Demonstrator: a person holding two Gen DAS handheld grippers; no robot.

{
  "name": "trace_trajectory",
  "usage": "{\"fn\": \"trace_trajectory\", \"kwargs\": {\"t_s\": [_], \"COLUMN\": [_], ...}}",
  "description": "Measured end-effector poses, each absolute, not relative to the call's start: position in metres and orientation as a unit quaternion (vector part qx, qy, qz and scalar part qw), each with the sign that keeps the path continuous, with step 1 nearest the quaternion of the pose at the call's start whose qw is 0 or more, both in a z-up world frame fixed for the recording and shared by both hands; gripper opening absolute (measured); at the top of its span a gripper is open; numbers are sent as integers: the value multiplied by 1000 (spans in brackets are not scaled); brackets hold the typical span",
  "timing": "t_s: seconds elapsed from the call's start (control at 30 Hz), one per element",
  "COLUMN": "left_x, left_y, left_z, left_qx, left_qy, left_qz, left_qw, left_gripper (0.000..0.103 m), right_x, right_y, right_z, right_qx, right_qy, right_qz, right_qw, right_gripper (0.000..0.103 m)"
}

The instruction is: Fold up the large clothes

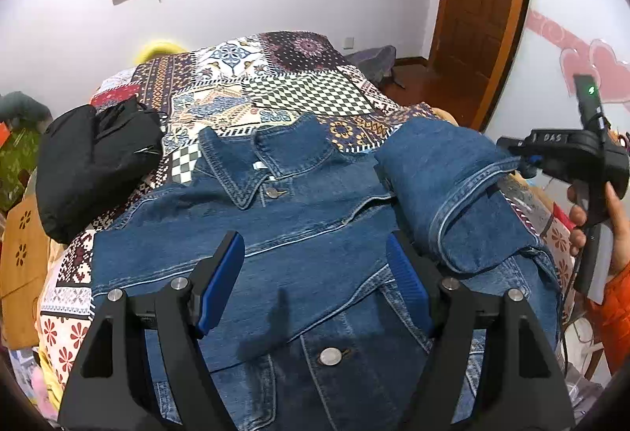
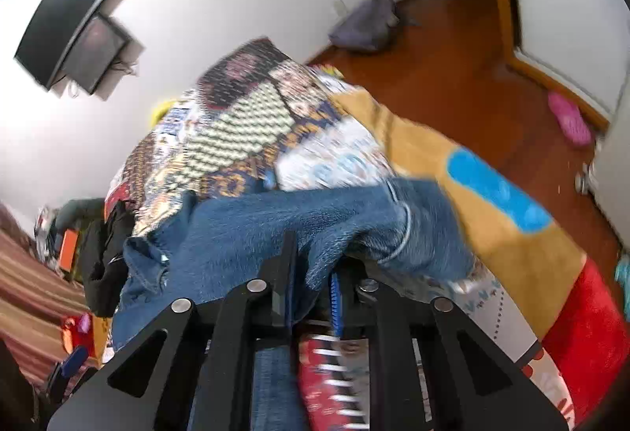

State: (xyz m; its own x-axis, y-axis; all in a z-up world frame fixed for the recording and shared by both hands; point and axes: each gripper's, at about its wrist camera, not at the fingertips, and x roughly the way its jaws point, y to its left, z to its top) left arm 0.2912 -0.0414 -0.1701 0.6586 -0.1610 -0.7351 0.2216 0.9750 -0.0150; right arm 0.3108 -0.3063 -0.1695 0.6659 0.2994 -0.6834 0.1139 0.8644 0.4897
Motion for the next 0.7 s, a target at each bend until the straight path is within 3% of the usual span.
{"fn": "trace_trajectory", "kwargs": {"t_s": [0.4,0.5,0.7], "left_x": [260,247,220], "left_y": [37,68,126], "left_z": [-147,-141,-140], "left_qx": [7,-10,-47], "left_qy": [364,353,338], "left_qz": [-47,-21,33], "left_qw": [930,936,939], "left_gripper": [74,81,85], "right_x": [302,299,288], "right_y": [-172,-121,-10], "right_z": [-76,-75,-119], "right_qx": [152,117,31], "right_qy": [336,340,401], "right_qz": [210,262,349], "right_qw": [906,896,847], "right_gripper": [11,11,11]}}
